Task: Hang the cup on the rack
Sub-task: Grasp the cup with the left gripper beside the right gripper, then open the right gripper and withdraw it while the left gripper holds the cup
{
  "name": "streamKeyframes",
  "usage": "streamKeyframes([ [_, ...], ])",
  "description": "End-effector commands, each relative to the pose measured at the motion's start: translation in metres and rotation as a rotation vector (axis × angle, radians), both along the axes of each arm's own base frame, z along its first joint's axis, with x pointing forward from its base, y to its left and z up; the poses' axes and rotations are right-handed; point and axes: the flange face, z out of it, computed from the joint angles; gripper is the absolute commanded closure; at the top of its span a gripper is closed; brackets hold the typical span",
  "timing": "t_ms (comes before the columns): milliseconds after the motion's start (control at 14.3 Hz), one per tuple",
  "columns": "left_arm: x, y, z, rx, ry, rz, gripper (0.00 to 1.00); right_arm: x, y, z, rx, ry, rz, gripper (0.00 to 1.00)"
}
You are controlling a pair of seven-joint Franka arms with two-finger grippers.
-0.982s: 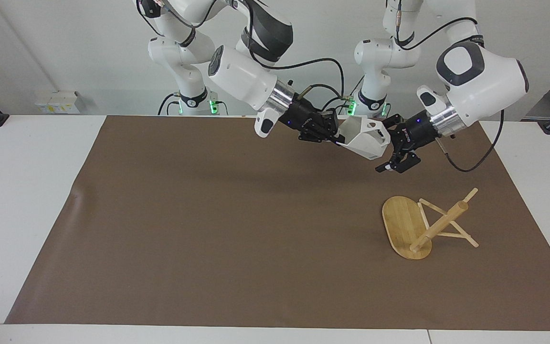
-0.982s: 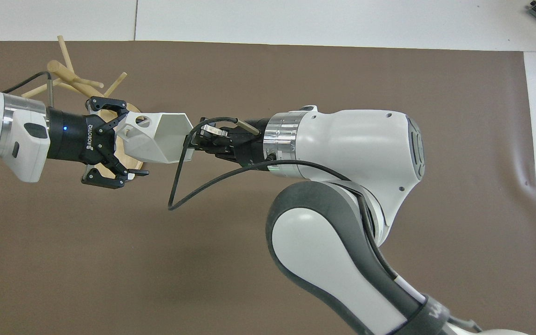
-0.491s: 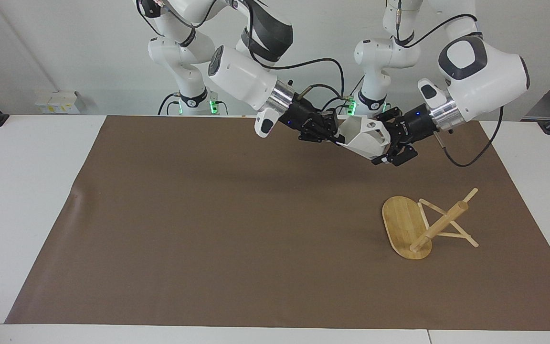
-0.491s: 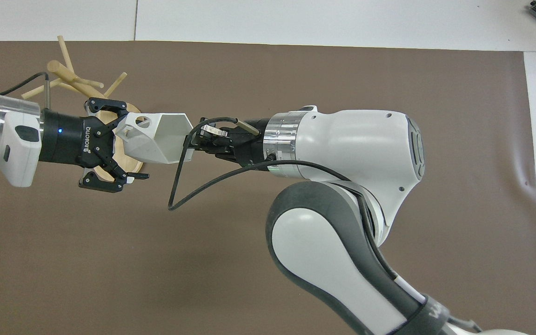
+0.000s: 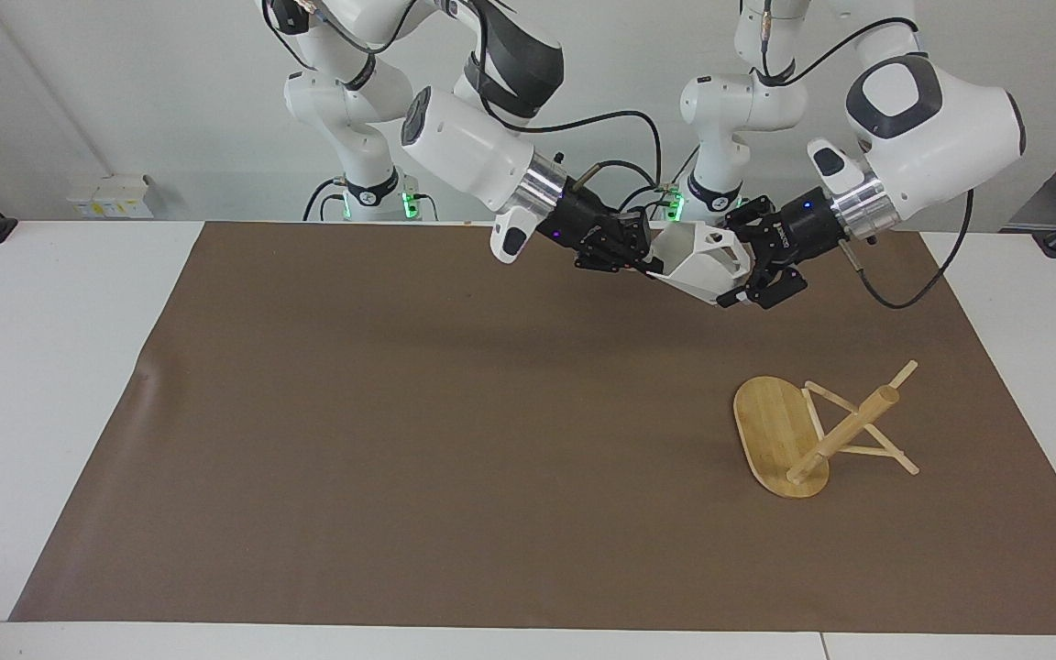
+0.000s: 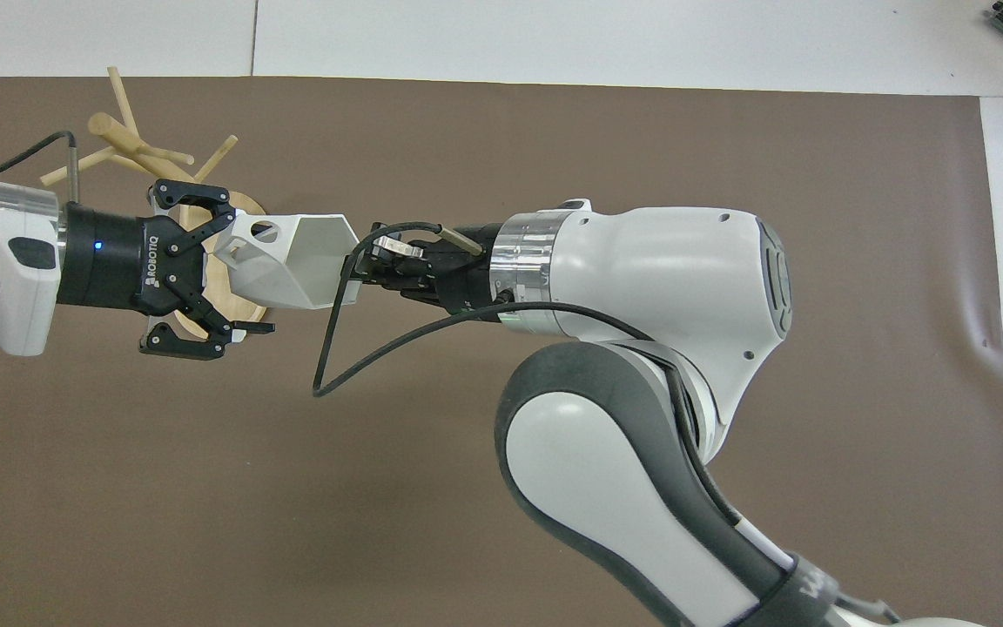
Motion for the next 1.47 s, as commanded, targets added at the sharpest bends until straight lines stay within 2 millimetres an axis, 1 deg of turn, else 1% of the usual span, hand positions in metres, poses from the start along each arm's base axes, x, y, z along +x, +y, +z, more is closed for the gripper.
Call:
streamKeyframes([
  [0,-0.007,0.001,0.003,-0.021,0.000,-0.015,0.17,0.000,-0.001,0.000,0.011,0.002,-0.020,1.00],
  [210,-0.008,0.001,0.003,-0.019,-0.003,-0.016,0.23,0.000,-0.001,0.000,0.011,0.002,-0.020,1.00],
  [351,-0.008,-0.001,0.004,-0.020,-0.004,-0.016,0.33,0.000,-0.001,0.000,0.011,0.003,-0.019,1.00],
  [491,-0.008,-0.001,0.004,-0.019,-0.004,-0.016,0.55,0.000,-0.001,0.001,0.012,0.004,-0.020,1.00],
  [561,-0.008,-0.001,0.004,-0.019,-0.004,-0.016,0.69,0.000,0.000,0.001,0.013,0.006,-0.020,1.00],
  [631,-0.008,-0.001,0.003,-0.019,-0.002,-0.017,0.86,0.000,-0.001,0.000,0.012,0.008,-0.021,1.00],
  [701,-0.009,-0.001,0.005,-0.019,-0.005,-0.014,0.97,0.001,-0.002,0.000,0.012,0.010,-0.022,0.95],
  [771,-0.010,0.000,0.009,-0.020,-0.008,-0.009,1.00,0.000,-0.001,0.000,0.012,0.012,-0.020,0.77],
  [911,-0.012,0.002,0.013,-0.016,0.007,0.014,1.00,0.001,-0.004,0.000,0.011,0.016,-0.021,0.56],
  [1052,-0.012,0.003,0.014,-0.016,0.009,0.021,1.00,0.000,-0.005,0.002,0.007,0.006,-0.014,0.40],
  [1122,-0.012,0.003,0.014,-0.014,0.009,0.021,1.00,-0.001,-0.006,0.003,0.000,0.000,-0.012,0.11],
  [1192,-0.012,0.003,0.014,-0.014,0.009,0.021,1.00,0.000,-0.010,0.008,-0.006,-0.015,-0.016,0.00],
  [1402,-0.011,0.009,0.014,-0.008,0.012,0.036,1.00,0.006,-0.025,0.017,-0.009,-0.037,-0.042,0.00],
])
